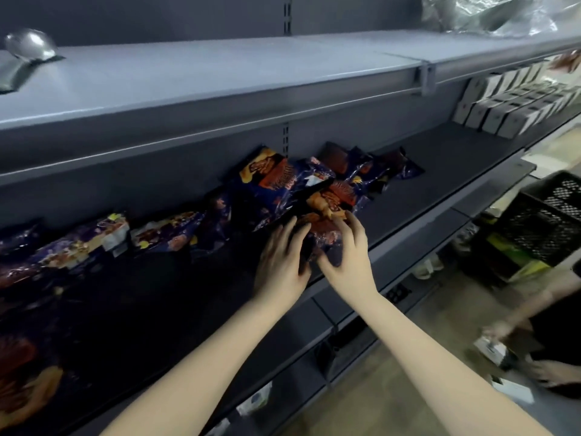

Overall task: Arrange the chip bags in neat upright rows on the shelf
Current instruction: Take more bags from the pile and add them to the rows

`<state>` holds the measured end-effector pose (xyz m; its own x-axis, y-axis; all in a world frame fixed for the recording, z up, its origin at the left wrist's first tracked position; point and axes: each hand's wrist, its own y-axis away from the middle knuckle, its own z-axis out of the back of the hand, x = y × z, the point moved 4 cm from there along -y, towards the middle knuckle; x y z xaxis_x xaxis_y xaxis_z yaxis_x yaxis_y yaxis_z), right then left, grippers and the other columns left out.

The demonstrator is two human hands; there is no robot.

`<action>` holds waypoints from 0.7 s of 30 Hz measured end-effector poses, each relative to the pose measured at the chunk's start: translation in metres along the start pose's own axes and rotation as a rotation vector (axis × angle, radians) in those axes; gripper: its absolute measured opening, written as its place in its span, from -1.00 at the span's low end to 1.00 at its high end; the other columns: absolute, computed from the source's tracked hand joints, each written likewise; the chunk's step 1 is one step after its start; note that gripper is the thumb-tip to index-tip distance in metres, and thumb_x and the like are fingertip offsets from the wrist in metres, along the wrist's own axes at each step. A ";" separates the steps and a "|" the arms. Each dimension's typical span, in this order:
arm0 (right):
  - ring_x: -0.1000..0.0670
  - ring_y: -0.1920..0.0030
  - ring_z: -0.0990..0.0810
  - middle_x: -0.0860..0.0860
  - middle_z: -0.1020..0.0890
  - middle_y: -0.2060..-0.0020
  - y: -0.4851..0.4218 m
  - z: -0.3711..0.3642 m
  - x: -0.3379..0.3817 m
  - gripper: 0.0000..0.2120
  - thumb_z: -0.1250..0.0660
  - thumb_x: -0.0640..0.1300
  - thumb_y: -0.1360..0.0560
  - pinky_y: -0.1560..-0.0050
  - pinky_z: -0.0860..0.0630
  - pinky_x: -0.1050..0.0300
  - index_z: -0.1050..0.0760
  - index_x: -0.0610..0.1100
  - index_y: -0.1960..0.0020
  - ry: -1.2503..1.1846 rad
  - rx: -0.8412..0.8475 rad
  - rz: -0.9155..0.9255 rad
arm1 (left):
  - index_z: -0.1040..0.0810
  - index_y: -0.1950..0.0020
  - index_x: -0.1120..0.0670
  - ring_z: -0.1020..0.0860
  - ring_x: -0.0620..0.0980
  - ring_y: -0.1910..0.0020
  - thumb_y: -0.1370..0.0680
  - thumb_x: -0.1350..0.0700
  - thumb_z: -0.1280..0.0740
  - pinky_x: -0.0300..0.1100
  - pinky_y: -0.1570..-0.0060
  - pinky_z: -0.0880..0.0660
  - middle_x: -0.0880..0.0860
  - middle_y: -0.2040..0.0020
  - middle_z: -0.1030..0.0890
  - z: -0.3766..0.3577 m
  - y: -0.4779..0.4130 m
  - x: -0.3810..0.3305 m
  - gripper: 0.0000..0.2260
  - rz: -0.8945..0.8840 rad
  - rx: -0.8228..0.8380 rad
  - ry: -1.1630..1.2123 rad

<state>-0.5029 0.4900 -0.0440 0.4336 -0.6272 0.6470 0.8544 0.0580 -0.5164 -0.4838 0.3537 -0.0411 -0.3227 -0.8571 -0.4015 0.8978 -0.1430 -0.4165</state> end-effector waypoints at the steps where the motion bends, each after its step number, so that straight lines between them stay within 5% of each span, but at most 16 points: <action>1: -0.22 -0.45 -0.19 -0.20 -0.22 -0.43 -0.002 0.004 -0.006 -0.41 -0.38 -0.22 -0.41 -0.31 -0.32 -0.25 -0.29 -0.18 -0.40 0.012 0.019 0.021 | -0.24 -0.46 0.05 -0.14 0.10 -0.48 -0.47 0.20 -0.36 0.08 -0.38 -0.25 0.06 -0.51 -0.17 -0.005 -0.003 -0.005 -0.41 0.003 -0.004 0.015; 12: -0.14 -0.42 -0.26 -0.17 -0.29 -0.38 -0.039 -0.015 0.020 -0.49 -0.35 -0.29 -0.41 -0.39 -0.29 -0.01 -0.35 -0.22 -0.34 -0.179 0.145 0.224 | -0.38 -0.37 0.11 -0.30 0.15 -0.40 -0.39 0.28 -0.39 0.11 -0.33 -0.33 0.13 -0.42 -0.34 0.011 -0.008 0.000 -0.45 0.114 -0.266 -0.083; 17: -0.17 -0.44 -0.24 -0.18 -0.31 -0.37 -0.042 -0.066 0.083 -0.48 -0.38 -0.32 -0.41 -0.43 -0.25 -0.07 -0.37 -0.24 -0.35 -0.249 0.274 0.433 | -0.37 -0.37 0.12 -0.33 0.12 -0.39 -0.43 0.22 -0.32 0.08 -0.34 -0.32 0.14 -0.39 -0.36 0.066 0.018 0.060 -0.50 0.209 -0.414 -0.177; 21: -0.27 -0.42 -0.22 -0.23 -0.35 -0.36 -0.049 -0.116 0.126 -0.47 -0.39 -0.23 -0.39 -0.45 -0.15 -0.16 -0.40 -0.22 -0.34 -0.071 0.380 0.587 | -0.35 -0.37 0.17 -0.33 0.20 -0.36 -0.38 0.24 -0.37 0.13 -0.35 -0.28 0.20 -0.36 -0.38 0.130 0.031 0.115 -0.44 0.387 -0.457 -0.366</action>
<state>-0.5234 0.3180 -0.0024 0.8605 -0.3577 0.3628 0.5085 0.6470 -0.5682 -0.4542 0.1864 0.0052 0.1879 -0.9275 -0.3232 0.6858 0.3594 -0.6328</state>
